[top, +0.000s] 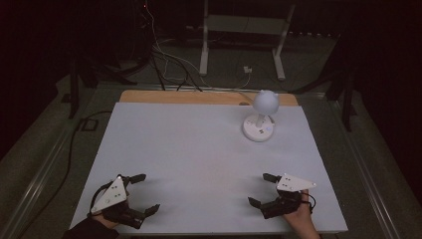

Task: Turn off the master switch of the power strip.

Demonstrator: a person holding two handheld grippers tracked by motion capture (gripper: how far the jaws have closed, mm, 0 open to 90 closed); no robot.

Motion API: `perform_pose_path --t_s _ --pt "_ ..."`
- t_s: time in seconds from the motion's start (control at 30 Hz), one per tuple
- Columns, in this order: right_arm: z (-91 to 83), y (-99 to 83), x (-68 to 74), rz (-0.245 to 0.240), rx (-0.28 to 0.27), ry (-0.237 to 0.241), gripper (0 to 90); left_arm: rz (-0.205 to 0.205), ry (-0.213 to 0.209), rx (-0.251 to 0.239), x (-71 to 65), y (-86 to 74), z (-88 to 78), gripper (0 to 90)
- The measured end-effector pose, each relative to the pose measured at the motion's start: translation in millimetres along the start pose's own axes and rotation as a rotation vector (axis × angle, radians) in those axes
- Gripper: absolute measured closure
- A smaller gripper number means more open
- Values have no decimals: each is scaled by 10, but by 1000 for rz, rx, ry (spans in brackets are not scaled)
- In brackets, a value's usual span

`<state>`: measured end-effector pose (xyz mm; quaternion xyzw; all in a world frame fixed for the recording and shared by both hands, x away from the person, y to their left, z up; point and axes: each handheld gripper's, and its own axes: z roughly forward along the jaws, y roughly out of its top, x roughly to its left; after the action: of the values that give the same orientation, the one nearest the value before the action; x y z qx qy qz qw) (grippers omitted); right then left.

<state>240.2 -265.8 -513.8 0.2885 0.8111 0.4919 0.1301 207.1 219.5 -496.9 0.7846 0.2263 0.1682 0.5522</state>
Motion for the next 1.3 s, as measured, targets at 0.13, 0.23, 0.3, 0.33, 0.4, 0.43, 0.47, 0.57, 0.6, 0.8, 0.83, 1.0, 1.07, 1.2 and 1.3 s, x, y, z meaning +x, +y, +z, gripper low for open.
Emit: perform_pose_path --t_s 0.13,0.23,0.3,0.33,0.4,0.43,0.47,0.57,0.6,0.8,0.83,1.0,1.07,1.2,1.3 --pt "43 -2 28 -13 28 22 0 -6 1 2 16 -10 -4 3" --pt "58 -7 41 -20 42 22 0 -10 -4 15 19 -20 6 3" --pt "53 -13 41 -35 31 5 0 0 -11 29 16 -28 19 4" --pt "53 -13 41 -35 31 5 0 1 -10 36 12 -30 26 4" --pt "35 -22 39 -56 28 -18 0 3 -13 37 10 -32 30 3" --pt "35 -22 39 -56 28 -18 0 2 -12 38 11 -34 32 3" --pt "32 -26 34 -61 31 -26 0 -1 -12 39 13 -36 33 4" --pt "34 -25 33 -60 33 -18 0 -4 -9 34 19 -42 31 4" --pt "38 -22 31 -59 38 -16 0 -5 -5 34 22 -43 30 4" --pt "30 -16 19 -54 48 -3 0 -5 0 36 25 -44 32 4" --pt "34 -22 25 -55 54 -2 0 -5 0 36 24 -46 35 4" --pt "45 -23 58 -68 64 4 0 3 4 42 17 -47 39 4" --pt "42 -17 75 -78 62 -2 0 2 3 44 15 -47 42 4" --pt "51 4 102 -50 79 14 0 3 2 41 12 -46 40 4" --pt "66 14 105 -33 93 16 0 1 -1 37 8 -42 37 4"
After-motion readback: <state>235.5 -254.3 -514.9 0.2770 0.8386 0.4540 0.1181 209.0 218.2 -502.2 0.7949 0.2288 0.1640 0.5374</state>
